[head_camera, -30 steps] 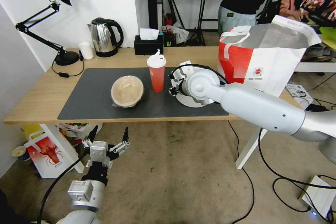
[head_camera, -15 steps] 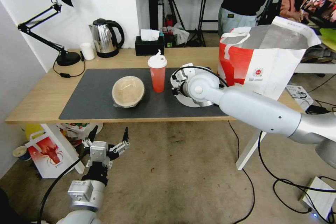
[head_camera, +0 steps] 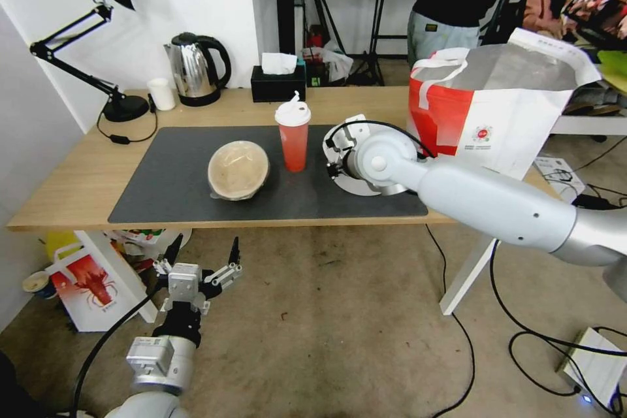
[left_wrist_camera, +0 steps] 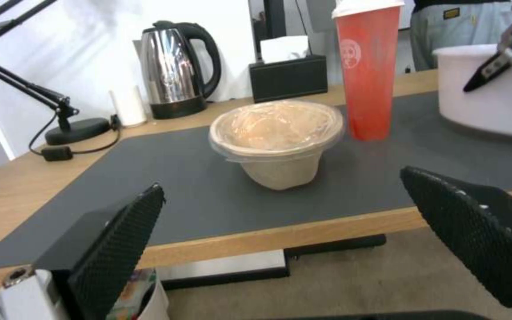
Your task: Pick up the trash from the table and place it into the takeout bag.
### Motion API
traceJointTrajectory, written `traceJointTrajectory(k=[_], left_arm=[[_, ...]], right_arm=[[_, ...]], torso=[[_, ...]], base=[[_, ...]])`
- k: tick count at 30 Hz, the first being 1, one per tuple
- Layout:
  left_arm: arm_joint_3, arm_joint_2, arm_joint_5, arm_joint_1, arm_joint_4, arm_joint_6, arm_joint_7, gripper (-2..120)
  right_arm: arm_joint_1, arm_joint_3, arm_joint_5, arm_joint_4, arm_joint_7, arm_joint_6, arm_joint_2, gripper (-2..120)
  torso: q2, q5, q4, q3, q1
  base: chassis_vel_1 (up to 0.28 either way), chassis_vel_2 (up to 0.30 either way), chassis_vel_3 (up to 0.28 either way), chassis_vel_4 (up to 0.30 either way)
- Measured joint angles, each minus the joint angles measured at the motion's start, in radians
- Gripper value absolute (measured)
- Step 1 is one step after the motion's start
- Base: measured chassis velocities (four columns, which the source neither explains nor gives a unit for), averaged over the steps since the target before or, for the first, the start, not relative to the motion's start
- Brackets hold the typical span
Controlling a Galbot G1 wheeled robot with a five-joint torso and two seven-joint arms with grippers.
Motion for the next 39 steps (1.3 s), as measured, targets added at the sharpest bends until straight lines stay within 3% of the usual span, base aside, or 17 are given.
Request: traceJointTrajectory(k=[19,39], left_arm=[[0.000,0.000,0.000,0.000,0.000,0.000,0.000,100],[0.000,0.000,0.000,0.000,0.000,0.000,0.000,100]], right_arm=[[0.111,-0.023,0.020,0.068,-0.067,0.002,-0.051,0],[0.365,-0.165,0.028,0.171,-0.168,0.002,-0.063,0]], torso=[[0.001,0.0001,0.0004,0.000,-0.001],[0.001,0.0002,0.0003,0.000,-0.001]], base=[[0.000,0.000,0.000,0.000],[0.000,0.000,0.000,0.000]])
